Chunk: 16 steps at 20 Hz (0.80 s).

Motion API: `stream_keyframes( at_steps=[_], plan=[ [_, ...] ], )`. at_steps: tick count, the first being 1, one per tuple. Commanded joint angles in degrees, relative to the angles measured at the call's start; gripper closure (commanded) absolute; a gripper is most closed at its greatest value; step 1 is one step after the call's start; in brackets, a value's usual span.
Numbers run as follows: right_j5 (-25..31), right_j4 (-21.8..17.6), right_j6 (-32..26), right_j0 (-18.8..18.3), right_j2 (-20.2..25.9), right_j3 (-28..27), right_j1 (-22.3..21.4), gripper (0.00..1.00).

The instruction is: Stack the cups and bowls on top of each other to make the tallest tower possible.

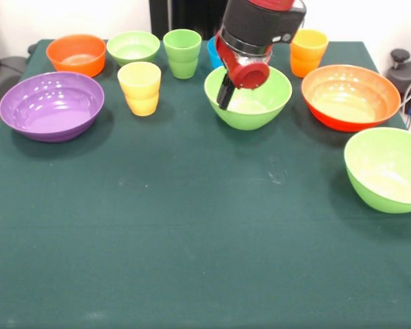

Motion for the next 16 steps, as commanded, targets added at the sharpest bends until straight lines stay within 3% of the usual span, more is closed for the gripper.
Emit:
stream_keyframes(
  at_steps=[1,10,16],
  plan=[
    [8.2,4.5,19.1,2.8,1.4,-6.7,4.4,1.00],
    [16.4,6.2,25.8,4.3,0.3,-8.1,3.2,1.00],
    [16.5,6.3,28.7,4.0,0.6,-8.7,3.8,1.00]
  ],
)
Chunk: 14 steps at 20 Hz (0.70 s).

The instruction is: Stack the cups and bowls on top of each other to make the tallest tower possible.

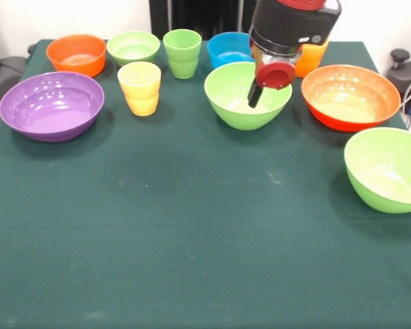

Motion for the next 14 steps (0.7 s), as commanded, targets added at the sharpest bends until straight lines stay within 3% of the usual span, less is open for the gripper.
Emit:
stream_keyframes(
  at_steps=[1,11,14],
  plan=[
    [6.1,1.3,14.5,-0.1,3.2,-4.4,2.2,1.00],
    [3.4,0.2,12.1,-3.3,4.7,-6.4,3.9,1.00],
    [3.2,-1.4,11.0,-3.2,3.8,-8.2,6.2,1.00]
  ],
)
